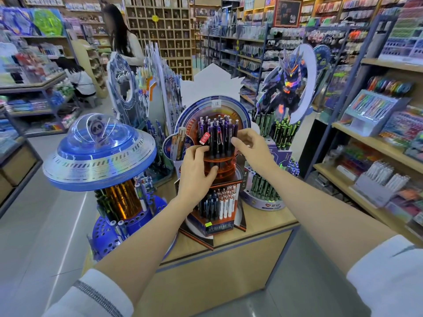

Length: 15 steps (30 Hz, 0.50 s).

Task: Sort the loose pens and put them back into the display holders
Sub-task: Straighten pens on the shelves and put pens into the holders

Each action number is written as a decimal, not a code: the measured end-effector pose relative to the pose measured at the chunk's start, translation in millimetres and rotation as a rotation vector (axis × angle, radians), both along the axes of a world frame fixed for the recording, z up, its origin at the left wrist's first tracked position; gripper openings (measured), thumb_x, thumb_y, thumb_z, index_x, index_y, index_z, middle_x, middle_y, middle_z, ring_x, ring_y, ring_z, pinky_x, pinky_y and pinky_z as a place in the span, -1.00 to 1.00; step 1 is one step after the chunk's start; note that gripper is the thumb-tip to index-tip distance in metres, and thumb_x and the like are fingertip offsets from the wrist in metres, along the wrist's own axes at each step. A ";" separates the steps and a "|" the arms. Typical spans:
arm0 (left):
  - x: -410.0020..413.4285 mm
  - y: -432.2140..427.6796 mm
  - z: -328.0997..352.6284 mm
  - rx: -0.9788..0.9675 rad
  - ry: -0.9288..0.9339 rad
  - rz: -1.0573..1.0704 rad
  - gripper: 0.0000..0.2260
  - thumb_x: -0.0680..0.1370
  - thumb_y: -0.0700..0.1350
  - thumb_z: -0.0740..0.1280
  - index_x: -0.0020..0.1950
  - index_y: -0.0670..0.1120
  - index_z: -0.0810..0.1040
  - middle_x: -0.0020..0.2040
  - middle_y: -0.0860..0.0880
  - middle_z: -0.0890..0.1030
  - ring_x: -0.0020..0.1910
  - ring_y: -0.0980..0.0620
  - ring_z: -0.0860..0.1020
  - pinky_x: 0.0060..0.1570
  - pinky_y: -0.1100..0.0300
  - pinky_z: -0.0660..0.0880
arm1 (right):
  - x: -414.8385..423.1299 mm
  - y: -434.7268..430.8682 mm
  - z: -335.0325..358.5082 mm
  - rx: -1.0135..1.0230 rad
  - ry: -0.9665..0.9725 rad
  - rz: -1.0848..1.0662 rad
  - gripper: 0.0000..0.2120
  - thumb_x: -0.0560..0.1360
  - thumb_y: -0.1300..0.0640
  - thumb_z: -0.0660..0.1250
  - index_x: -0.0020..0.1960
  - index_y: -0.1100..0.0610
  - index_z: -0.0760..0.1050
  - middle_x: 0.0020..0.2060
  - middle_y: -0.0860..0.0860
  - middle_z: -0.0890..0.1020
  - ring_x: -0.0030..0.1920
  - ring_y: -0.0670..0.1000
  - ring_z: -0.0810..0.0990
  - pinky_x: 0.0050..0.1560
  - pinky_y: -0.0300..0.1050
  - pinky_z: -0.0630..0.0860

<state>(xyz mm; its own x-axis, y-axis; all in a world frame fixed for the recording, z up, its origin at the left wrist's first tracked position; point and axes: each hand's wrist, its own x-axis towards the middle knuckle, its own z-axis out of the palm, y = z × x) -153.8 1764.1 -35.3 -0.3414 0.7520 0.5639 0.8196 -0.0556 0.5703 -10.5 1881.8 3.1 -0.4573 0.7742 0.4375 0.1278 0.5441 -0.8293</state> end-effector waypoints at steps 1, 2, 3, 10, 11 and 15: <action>-0.2 0.0 0.0 0.001 0.000 -0.001 -0.53 0.52 -0.09 0.38 0.39 -0.09 0.34 0.34 -0.04 0.34 0.29 0.02 0.38 0.28 0.14 0.40 | -0.5 1.2 0.1 -0.003 0.014 -0.022 -0.86 0.57 0.11 0.31 0.11 0.10 0.47 -0.06 -0.07 0.59 -0.06 -0.18 0.54 -0.09 -0.48 0.40; -0.3 0.3 -0.2 0.002 -0.001 -0.002 -0.53 0.52 -0.10 0.38 0.39 -0.09 0.34 0.34 -0.04 0.34 0.29 0.03 0.38 0.27 0.16 0.39 | -0.8 2.1 0.8 -0.012 0.025 -0.041 -0.85 0.58 0.12 0.31 0.13 0.10 0.46 -0.06 -0.08 0.58 -0.06 -0.21 0.54 -0.10 -0.49 0.40; -0.3 0.5 -0.3 0.004 -0.003 -0.002 -0.54 0.52 -0.10 0.38 0.39 -0.08 0.34 0.34 -0.04 0.33 0.29 0.03 0.38 0.25 0.19 0.38 | -1.0 3.4 0.8 -0.017 0.023 -0.054 -0.85 0.58 0.13 0.30 0.14 0.10 0.46 -0.06 -0.09 0.58 -0.05 -0.21 0.53 -0.10 -0.49 0.40; -1.4 2.0 0.7 -0.002 -0.006 -0.003 -0.54 0.54 -0.09 0.36 0.41 -0.07 0.33 0.34 -0.05 0.33 0.26 0.05 0.39 0.18 0.26 0.33 | -8.6 8.8 2.7 -0.006 -0.104 -0.086 -0.83 0.57 0.15 0.31 0.15 0.13 0.51 -0.05 0.00 0.62 -0.04 -0.07 0.57 0.04 -0.18 0.50; -2.1 2.0 0.4 -0.003 -0.007 -0.004 -0.54 0.54 -0.09 0.35 0.41 -0.06 0.33 0.34 -0.05 0.33 0.27 0.04 0.39 0.19 0.24 0.34 | -9.9 8.4 3.0 -0.016 -0.125 -0.086 -0.82 0.56 0.18 0.31 0.15 0.12 0.50 -0.06 -0.03 0.61 -0.06 -0.10 0.56 0.06 -0.16 0.51; -4.4 1.3 -0.4 0.005 -0.003 -0.009 -0.56 0.54 -0.08 0.35 0.40 -0.04 0.34 0.33 -0.03 0.32 0.26 0.05 0.39 0.21 0.25 0.35 | -9.6 -1.2 2.4 -0.008 0.036 -0.040 -0.66 0.58 0.27 0.20 0.31 0.02 0.40 0.07 -0.22 0.52 0.07 -0.28 0.50 0.06 -0.48 0.40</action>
